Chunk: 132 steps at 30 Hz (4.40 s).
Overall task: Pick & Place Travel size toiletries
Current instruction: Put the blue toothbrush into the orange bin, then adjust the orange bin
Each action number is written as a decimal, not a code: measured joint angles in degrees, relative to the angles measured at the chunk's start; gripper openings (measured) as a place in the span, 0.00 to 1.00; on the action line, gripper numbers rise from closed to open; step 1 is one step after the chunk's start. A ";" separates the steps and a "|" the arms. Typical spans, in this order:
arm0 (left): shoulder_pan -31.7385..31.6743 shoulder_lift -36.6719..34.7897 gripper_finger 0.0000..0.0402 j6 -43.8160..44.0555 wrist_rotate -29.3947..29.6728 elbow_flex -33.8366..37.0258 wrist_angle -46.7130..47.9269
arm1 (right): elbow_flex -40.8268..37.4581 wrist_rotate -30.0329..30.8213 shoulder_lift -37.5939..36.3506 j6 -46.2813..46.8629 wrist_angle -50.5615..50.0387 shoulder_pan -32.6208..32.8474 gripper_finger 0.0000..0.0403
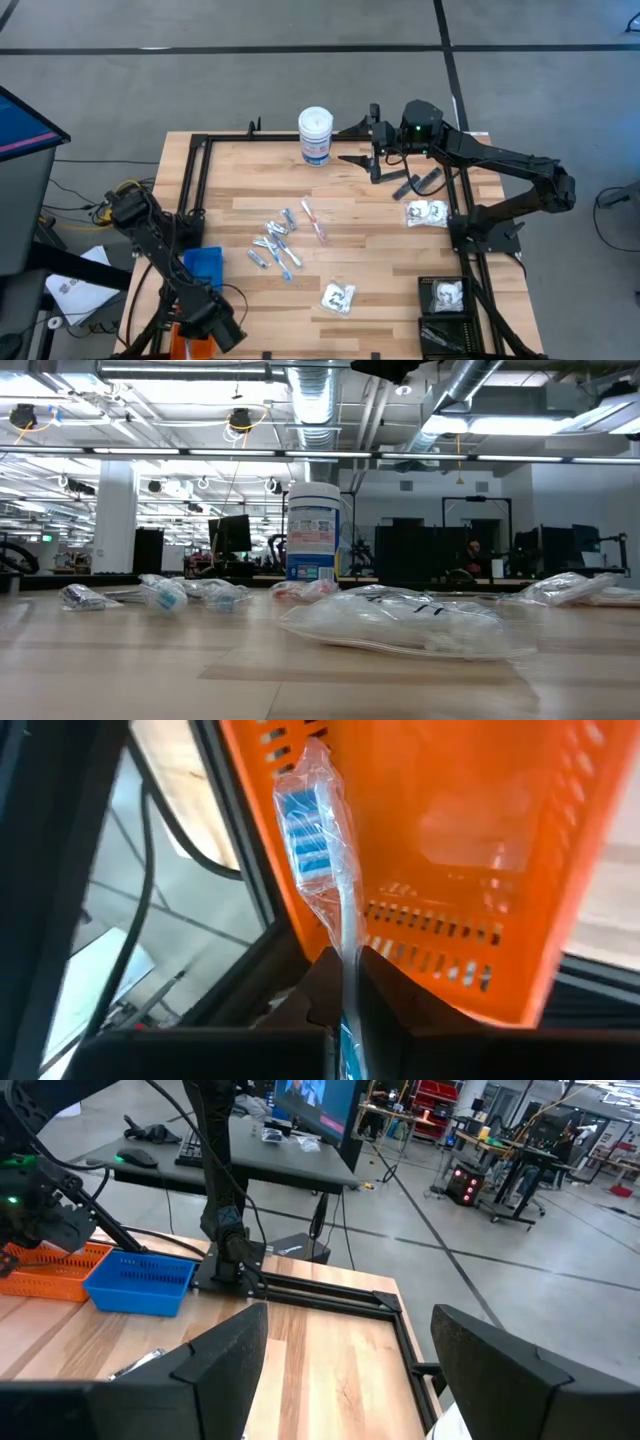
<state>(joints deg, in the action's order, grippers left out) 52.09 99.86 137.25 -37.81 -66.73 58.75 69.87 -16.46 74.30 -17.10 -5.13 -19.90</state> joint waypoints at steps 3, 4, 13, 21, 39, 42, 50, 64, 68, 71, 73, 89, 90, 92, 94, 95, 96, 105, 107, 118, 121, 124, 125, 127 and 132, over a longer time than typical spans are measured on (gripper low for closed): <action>0.05 0.00 0.02 0.16 0.14 1.93 -1.20 | 0.00 0.01 0.00 -0.02 0.00 0.00 0.69; 0.05 0.00 0.02 0.18 0.49 2.54 -1.50 | 0.00 -0.01 0.00 -0.02 0.00 0.00 0.69; 0.01 0.41 0.06 1.19 1.48 6.40 -3.36 | 0.00 0.00 0.00 -0.02 0.00 0.00 0.69; 0.01 0.41 0.21 1.14 3.94 6.52 -3.50 | 0.00 -0.01 0.00 -0.04 0.00 0.00 0.69; 0.90 -2.47 0.33 1.91 -3.77 4.03 -7.76 | 0.02 -0.01 0.02 -0.04 0.00 0.00 0.69; 0.93 -2.03 0.12 1.21 -3.99 4.02 -10.65 | 0.02 -0.01 0.02 -0.04 0.00 0.00 0.69; 3.18 -0.96 0.00 1.30 -4.03 4.14 -16.30 | 0.02 0.01 0.02 -0.04 -0.20 -0.02 0.69; 4.20 -0.27 0.00 1.16 -6.46 6.98 -22.61 | 0.02 0.00 0.02 -0.02 -0.31 0.00 0.69; 4.66 1.79 0.00 0.99 -6.17 7.70 -25.72 | 0.02 0.00 0.02 -0.02 -0.42 0.00 0.69; 5.22 2.66 0.00 0.94 -6.22 7.69 -26.72 | 0.02 0.00 0.02 -0.02 -0.42 0.00 0.69; 5.47 2.86 0.00 0.96 -5.85 7.70 -26.69 | 0.02 -0.01 0.02 -0.02 -0.30 0.00 0.69; 5.59 2.53 0.00 -0.08 1.49 7.66 -27.00 | 0.02 0.00 0.02 0.00 -0.02 0.00 0.69; 5.49 2.53 0.00 -0.09 1.51 7.66 -27.00 | 0.02 -0.01 0.02 -0.02 -0.02 0.00 0.69; 5.47 2.53 0.00 -0.07 1.61 7.66 -27.00 | 0.02 0.00 0.02 -0.02 0.00 0.00 0.69; 5.48 2.53 0.00 -0.07 1.67 7.61 -27.03 | 0.02 -0.01 0.02 -0.02 0.00 0.00 0.69; 5.49 2.53 0.00 -0.07 1.87 7.48 -27.08 | 0.02 -0.01 0.02 0.00 0.00 0.00 0.69; 5.49 2.44 0.00 -0.07 2.05 7.33 -27.21 | 0.02 -0.01 0.02 -0.01 0.02 0.00 0.69; 5.23 -0.77 0.00 -0.14 8.24 6.86 -26.67 | 0.02 -0.01 0.02 0.00 0.66 0.00 0.69; 5.23 -0.88 0.00 -0.26 9.75 6.89 -26.48 | 0.02 -0.01 0.02 0.00 0.66 0.00 0.69; 5.21 -0.92 0.00 -0.90 14.26 6.89 -26.43 | 0.02 0.00 0.02 0.00 0.65 0.00 0.69; 4.84 -0.99 0.00 -1.33 14.39 6.88 -26.42 | 0.02 0.00 0.02 0.00 0.66 0.00 0.69; 4.80 -2.75 0.00 -0.86 12.22 6.45 -24.94 | 0.02 -0.01 0.02 0.00 0.88 0.00 0.69; 4.80 -3.63 0.00 -0.74 11.99 5.67 -23.32 | 0.02 0.01 0.02 0.00 0.88 0.00 0.69; 4.57 -5.27 0.00 -0.79 11.92 3.84 -17.81 | 0.02 -0.01 0.02 0.00 0.87 0.00 0.69; 2.98 -9.63 0.00 -5.30 26.63 1.50 -8.44 | 0.02 -0.01 0.04 -0.57 0.87 0.00 0.69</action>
<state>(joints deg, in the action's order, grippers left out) 55.07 90.23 131.95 -11.18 -65.23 50.31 69.89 -16.47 74.35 -17.67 -4.25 -19.90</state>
